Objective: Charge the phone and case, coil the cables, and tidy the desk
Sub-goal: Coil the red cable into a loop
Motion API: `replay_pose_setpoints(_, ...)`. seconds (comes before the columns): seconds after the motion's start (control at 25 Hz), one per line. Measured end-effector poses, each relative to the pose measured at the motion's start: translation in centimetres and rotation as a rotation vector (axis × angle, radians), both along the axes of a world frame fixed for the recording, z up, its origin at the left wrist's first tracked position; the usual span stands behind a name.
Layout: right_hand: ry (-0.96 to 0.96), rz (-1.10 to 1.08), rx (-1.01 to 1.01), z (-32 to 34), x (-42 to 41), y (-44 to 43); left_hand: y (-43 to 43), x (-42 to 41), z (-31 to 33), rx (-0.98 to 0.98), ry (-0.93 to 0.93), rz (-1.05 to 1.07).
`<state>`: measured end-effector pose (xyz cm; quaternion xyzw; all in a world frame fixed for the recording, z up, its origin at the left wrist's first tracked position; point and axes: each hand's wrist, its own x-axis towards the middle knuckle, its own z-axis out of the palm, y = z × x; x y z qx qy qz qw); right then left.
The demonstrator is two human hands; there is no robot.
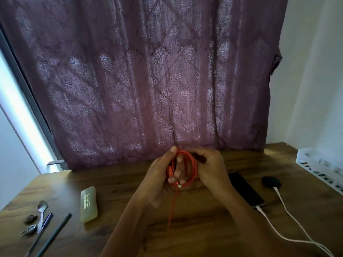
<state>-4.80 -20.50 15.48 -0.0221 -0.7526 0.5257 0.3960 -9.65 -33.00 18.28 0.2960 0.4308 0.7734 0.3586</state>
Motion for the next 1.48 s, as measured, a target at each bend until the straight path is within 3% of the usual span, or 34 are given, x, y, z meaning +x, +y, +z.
replay_pose_setpoints(0.08, -0.054, 0.105, -0.22, 0.0, 0.3, -0.7, -0.1, -0.6, -0.3, 0.021, -0.061, 0.035)
replay_pose_setpoints(0.16, -0.106, 0.344, -0.516, 0.8, 0.9, -1.6, -0.2, -1.1, -0.6, 0.045, -0.115, 0.045)
replay_pose_setpoints(0.2, -0.131, 0.432, -0.544, 1.0, 1.2, -1.9, -0.2, -1.1, -0.6, 0.05, -0.13, 0.043)
replay_pose_setpoints(0.28, -0.132, 0.417, -0.42, 0.8, 1.2, -2.5, -0.2, -0.9, -0.8, 0.055, -0.136, 0.051)
replay_pose_setpoints(0.4, -0.119, 0.068, -0.273, 0.1, 0.7, -2.1, -0.3, -0.9, -1.1, 0.04, -0.124, 0.075)
replay_pose_setpoints(0.48, -0.193, -0.036, -0.182, -0.3, 0.6, -2.0, -0.4, -1.1, -1.5, 0.017, -0.119, 0.098)
replay_pose_setpoints(0.6, -0.251, -0.058, -0.054, -0.5, 0.4, -2.2, -0.2, -1.4, -2.0, 0.036, -0.167, 0.114)
replay_pose_setpoints(0.68, -0.225, 0.036, -0.049, -0.8, 0.1, -2.2, -0.1, -1.7, -2.3, 0.046, -0.173, 0.135)
replay_pose_setpoints(0.84, -0.242, 0.196, -0.251, -0.8, 0.0, -2.0, 0.1, -1.8, -2.8, 0.025, -0.124, 0.137)
replay_pose_setpoints(1.0, -0.294, 0.234, -0.362, -1.5, -0.3, -1.6, 0.2, -2.0, -2.4, 0.099, -0.221, 0.125)
replay_pose_setpoints(1.16, -0.315, 0.566, -0.755, -2.4, -0.2, -2.2, 0.5, -2.7, -1.5, 0.14, -0.285, 0.138)
replay_pose_setpoints(1.24, -0.308, 0.535, -0.839, -3.0, -0.3, -2.8, 0.3, -3.6, -1.4, 0.125, -0.253, 0.206)
replay_pose_setpoints(1.32, -0.343, 0.383, -0.692, -4.0, 0.0, -3.4, 0.0, -4.5, -1.6, 0.102, -0.166, 0.34)
replay_pose_setpoints(1.48, -0.499, 0.156, -0.006, -5.3, 1.6, -4.0, -0.8, -5.5, -2.4, -0.039, 0.139, 0.622)
